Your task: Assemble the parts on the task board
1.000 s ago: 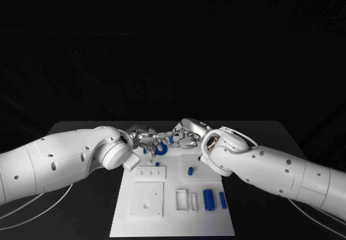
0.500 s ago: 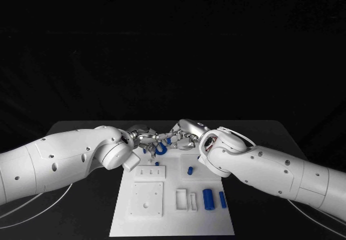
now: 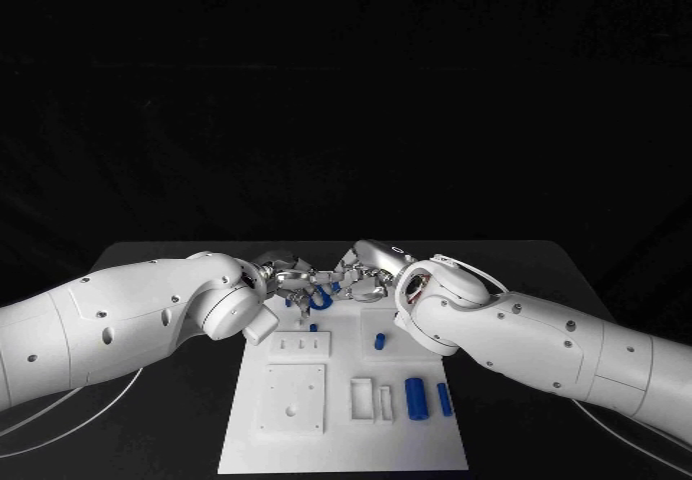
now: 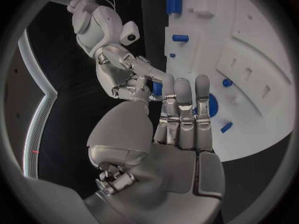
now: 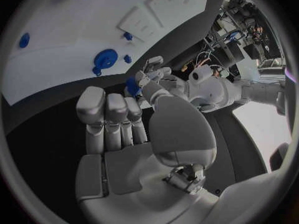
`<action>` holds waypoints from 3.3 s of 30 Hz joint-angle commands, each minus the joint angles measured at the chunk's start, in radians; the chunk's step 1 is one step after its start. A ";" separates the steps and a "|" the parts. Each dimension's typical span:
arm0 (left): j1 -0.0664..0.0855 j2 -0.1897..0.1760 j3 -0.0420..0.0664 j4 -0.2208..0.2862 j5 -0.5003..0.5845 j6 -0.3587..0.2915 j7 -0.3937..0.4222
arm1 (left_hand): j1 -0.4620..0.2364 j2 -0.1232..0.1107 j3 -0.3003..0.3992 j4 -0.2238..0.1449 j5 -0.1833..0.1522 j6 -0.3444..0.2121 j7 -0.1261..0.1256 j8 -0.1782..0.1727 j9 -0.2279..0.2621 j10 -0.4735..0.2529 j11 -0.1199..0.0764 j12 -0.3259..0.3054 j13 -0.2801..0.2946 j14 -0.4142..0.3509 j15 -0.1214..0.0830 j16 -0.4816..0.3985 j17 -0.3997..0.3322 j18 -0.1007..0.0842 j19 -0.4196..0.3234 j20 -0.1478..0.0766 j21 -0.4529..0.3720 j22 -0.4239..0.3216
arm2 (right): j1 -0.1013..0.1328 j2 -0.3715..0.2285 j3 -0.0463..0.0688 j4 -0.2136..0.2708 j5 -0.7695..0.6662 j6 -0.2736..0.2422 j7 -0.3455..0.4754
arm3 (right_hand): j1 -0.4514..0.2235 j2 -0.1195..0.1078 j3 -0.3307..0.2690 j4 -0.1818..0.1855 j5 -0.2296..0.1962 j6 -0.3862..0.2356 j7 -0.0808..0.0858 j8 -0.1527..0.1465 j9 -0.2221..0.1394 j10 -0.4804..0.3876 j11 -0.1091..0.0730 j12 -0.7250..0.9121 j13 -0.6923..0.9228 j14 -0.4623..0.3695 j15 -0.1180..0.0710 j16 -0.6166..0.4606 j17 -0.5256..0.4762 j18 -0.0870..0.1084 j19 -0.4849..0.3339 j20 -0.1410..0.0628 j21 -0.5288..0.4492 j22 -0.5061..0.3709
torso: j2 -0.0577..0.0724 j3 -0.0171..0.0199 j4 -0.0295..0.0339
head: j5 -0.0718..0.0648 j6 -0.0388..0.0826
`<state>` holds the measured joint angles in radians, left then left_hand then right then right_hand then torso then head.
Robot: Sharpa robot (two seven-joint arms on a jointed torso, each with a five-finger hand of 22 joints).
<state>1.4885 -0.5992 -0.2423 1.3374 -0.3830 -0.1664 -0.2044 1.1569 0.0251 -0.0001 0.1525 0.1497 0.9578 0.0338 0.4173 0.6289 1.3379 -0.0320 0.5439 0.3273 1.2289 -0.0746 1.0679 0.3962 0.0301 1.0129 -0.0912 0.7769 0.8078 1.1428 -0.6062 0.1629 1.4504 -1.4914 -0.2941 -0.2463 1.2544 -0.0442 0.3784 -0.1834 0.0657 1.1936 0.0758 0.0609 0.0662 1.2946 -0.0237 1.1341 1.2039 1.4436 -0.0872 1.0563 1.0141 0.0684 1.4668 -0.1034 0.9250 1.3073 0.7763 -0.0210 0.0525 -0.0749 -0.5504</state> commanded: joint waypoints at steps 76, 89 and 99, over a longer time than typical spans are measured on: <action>0.002 -0.004 0.001 0.001 -0.005 0.053 -0.027 | 0.064 0.077 0.202 -0.244 0.252 0.101 -0.024 -0.080 0.141 0.045 -0.018 -0.017 0.003 0.006 -0.018 0.035 0.048 -0.005 0.006 -0.019 0.002 0.095 | 0.000 -0.006 -0.023 0.026 -0.043 0.018 -0.019 | -0.001 -0.050 0.000 0.054 0.004 0.001 -0.009 0.001 -0.001 -0.017 -0.001 -0.029 -0.023 0.001 -0.003 -0.019 -0.011 0.007 0.038 -0.006 -0.023 0.112 | 0.000 0.0003 -0.0005 | 0.000 -0.012; 0.002 -0.005 0.001 -0.003 -0.036 0.050 -0.024 | 0.067 0.071 0.210 -0.260 0.256 0.126 -0.024 -0.121 0.152 0.054 -0.019 -0.026 0.004 0.011 -0.019 0.034 0.054 -0.003 0.009 -0.020 0.000 0.107 | -0.002 -0.022 -0.023 0.025 -0.012 -0.024 -0.002 | 0.018 -0.097 -0.134 0.141 0.034 -0.118 0.022 0.003 -0.003 -0.050 0.020 -0.076 -0.077 -0.003 0.012 -0.035 -0.029 0.019 0.038 0.010 -0.051 0.108 | 0.000 0.0009 0.0001 | 0.002 -0.013; 0.002 -0.010 0.001 -0.003 -0.065 0.063 -0.032 | 0.067 0.071 0.211 -0.275 0.260 0.140 -0.023 -0.143 0.146 0.061 -0.020 -0.039 -0.002 0.015 -0.020 0.027 0.054 -0.003 0.011 -0.021 -0.003 0.112 | -0.008 -0.045 -0.023 0.025 0.025 -0.057 0.021 | 0.042 -0.105 -0.233 0.181 0.067 -0.227 0.039 0.000 -0.006 -0.077 0.032 -0.091 -0.117 -0.007 0.021 -0.043 -0.043 0.026 0.040 0.019 -0.078 0.105 | 0.000 0.0006 0.0010 | 0.005 -0.014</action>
<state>1.4886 -0.6097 -0.2420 1.3328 -0.4260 -0.1157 -0.2398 1.2151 0.0928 0.1631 -0.0686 0.4054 1.0198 0.0821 0.2778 0.5925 1.3902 -0.0519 0.5101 0.3264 1.2399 -0.0927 1.0990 0.4492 0.0301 1.0202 -0.1055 0.7723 0.9182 1.1364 -0.6487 0.1396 1.4740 -1.4882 -0.3296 -0.2505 1.2862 -0.1462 0.1503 -0.0028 0.1279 0.9685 0.1147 0.0662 0.0620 1.2220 0.0072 1.0433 1.0884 1.4358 -0.0729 1.0173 0.9722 0.0820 1.4650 -0.0908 0.8514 1.3073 0.7764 -0.0203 0.0525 -0.0716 -0.5645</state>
